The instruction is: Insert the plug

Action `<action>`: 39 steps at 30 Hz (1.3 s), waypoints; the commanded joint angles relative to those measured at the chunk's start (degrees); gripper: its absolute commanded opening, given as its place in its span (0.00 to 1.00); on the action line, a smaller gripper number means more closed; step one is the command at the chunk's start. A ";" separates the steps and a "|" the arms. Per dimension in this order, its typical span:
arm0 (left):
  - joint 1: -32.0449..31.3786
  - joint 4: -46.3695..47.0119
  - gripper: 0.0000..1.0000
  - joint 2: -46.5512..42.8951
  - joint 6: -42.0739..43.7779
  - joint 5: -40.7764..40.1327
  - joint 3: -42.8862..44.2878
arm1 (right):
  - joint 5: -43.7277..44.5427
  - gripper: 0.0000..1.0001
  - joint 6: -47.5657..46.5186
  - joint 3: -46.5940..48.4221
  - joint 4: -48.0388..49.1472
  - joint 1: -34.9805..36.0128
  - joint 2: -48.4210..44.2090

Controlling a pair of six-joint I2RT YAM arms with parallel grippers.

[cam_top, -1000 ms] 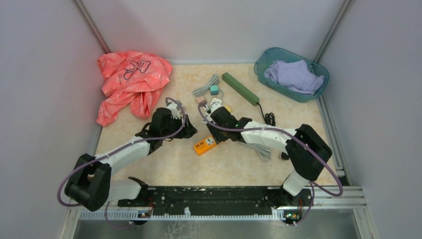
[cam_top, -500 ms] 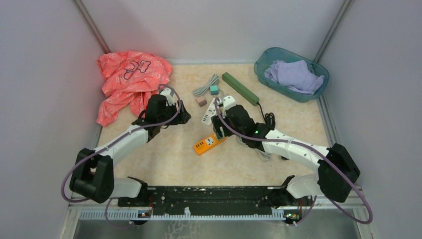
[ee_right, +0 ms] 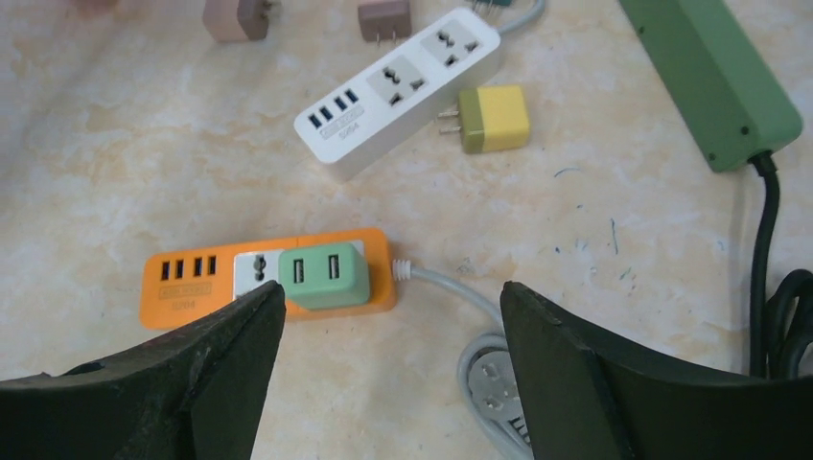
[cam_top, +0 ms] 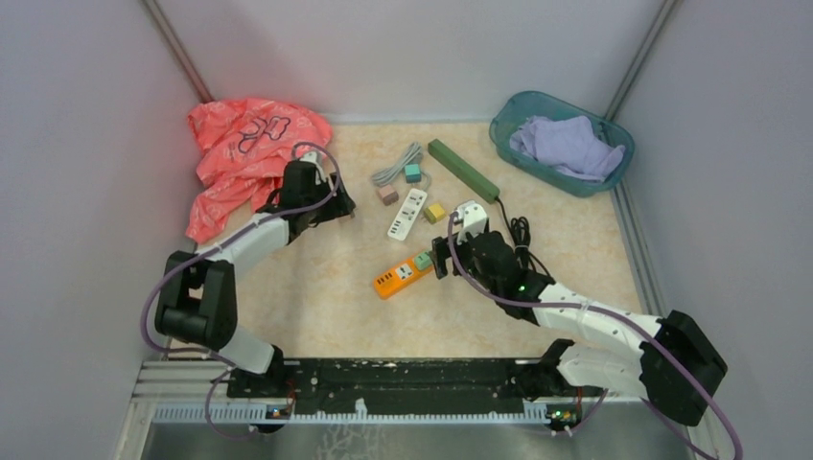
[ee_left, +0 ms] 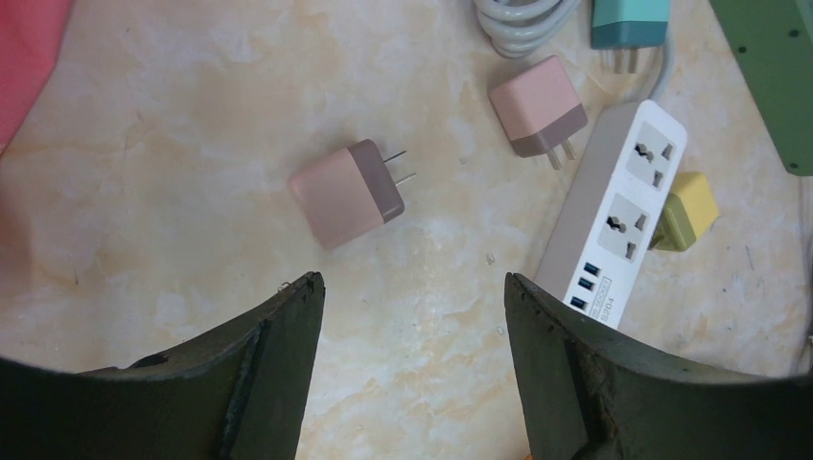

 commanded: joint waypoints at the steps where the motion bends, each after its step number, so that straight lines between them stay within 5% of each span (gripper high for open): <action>1: 0.39 -2.72 0.75 4.14 -1.44 -4.42 3.49 | 5.24 0.83 0.93 -2.75 10.35 -0.47 -4.10; 24: 0.48 -8.67 0.69 20.89 0.83 -5.81 15.59 | 6.84 0.82 0.81 -3.45 11.67 -0.55 -0.56; 39: -0.92 -7.94 0.50 14.30 4.24 -3.10 9.98 | 2.46 0.82 0.72 -2.38 10.93 -0.57 -0.53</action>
